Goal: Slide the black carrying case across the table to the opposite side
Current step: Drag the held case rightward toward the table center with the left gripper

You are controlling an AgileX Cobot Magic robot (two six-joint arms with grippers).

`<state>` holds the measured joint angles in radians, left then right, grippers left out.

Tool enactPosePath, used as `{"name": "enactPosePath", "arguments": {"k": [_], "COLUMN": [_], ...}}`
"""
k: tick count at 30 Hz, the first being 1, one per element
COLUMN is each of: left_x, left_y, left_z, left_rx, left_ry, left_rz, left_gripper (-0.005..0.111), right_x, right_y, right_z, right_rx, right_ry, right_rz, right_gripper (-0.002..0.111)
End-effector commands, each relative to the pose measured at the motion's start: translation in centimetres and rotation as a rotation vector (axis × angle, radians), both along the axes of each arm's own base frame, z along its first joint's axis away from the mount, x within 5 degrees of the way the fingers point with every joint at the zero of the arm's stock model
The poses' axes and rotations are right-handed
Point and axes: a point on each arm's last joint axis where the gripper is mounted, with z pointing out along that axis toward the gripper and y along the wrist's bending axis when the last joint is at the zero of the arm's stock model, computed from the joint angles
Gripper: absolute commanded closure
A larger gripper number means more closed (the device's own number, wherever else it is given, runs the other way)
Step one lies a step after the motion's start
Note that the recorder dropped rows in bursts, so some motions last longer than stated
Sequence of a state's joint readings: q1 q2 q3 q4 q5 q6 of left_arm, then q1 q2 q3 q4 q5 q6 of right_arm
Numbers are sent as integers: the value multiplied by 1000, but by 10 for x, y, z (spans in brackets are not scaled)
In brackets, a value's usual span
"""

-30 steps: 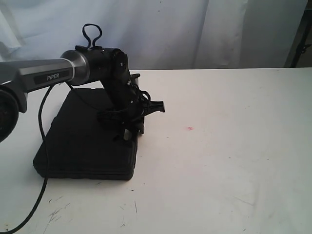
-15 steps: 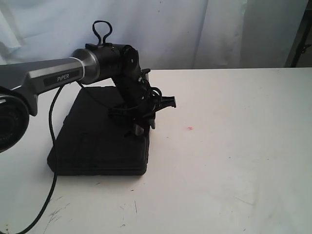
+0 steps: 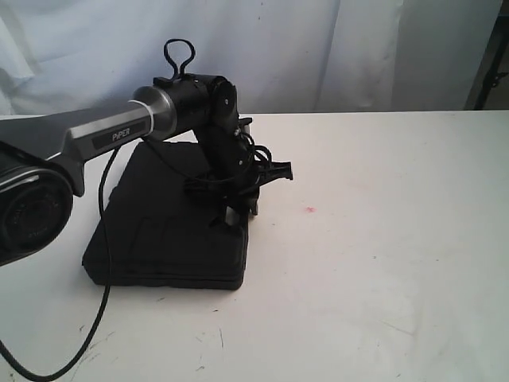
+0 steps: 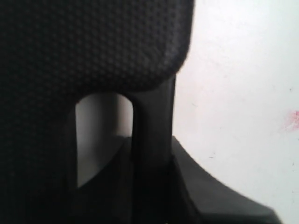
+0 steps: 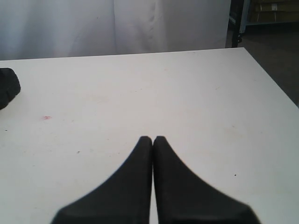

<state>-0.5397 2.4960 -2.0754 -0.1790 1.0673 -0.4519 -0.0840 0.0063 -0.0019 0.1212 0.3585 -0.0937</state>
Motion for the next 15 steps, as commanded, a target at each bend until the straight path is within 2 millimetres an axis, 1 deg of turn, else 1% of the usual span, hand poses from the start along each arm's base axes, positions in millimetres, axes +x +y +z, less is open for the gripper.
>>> {"name": "enactPosePath", "arguments": {"k": [1,3,7,11,15], "left_x": [-2,-2,-2,-4,-9], "left_y": [-16,-19,-18,-16,-20], "left_z": [13,16,17,12,5], "left_rx": [-22,-7,13,35,47], "left_ry": [-56,-81,-76,-49,-21], "left_rz": [-19,-32,-20,-23,-35], "left_gripper": [107,107,107,107,107], "right_x": [0,0,0,0,0], "right_y": [-1,-1,-1,-1,-1], "right_z": [1,1,1,1,1], "right_rx": [-4,-4,-4,-4,-4], "right_ry": [-17,-17,-17,-17,-17], "right_rz": [-9,-9,-9,-9,-9], "right_gripper": [108,108,108,108,108]}}
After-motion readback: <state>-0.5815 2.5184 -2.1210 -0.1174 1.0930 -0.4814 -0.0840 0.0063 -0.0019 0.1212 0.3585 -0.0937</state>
